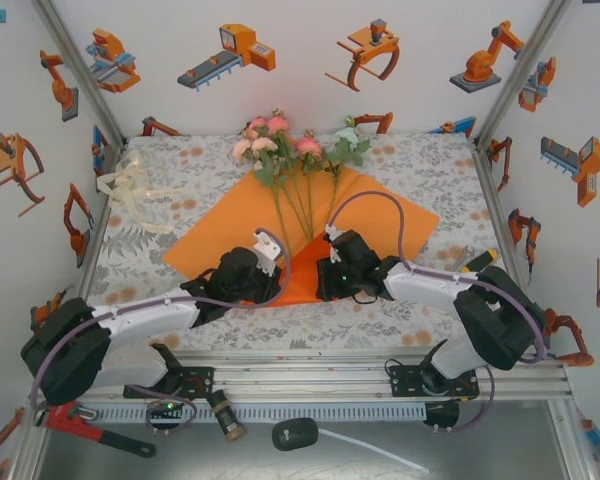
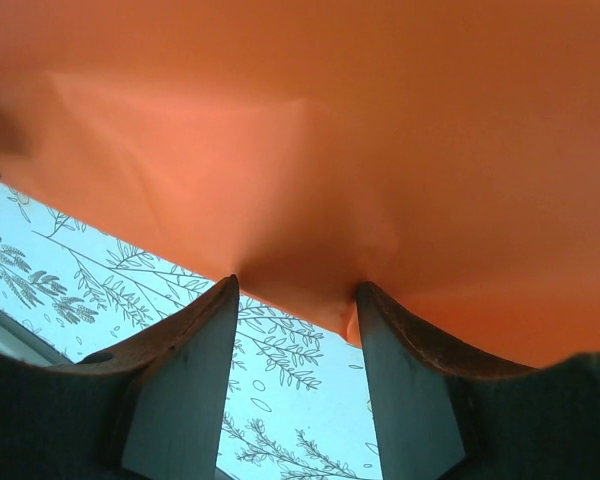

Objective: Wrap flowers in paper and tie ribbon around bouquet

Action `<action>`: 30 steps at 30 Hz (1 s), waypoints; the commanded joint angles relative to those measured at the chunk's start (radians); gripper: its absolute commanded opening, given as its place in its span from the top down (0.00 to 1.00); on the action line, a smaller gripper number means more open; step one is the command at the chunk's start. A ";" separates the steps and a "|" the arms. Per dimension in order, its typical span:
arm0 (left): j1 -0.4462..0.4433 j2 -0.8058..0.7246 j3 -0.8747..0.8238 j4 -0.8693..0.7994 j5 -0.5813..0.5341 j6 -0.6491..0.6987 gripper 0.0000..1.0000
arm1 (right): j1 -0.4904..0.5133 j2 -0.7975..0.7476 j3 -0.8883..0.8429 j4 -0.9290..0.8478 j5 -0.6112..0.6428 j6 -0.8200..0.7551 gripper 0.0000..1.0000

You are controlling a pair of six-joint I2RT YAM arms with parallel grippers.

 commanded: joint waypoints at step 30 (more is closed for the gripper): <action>0.008 0.179 0.087 -0.054 0.030 -0.271 0.73 | -0.005 -0.064 0.093 -0.035 -0.009 0.012 0.46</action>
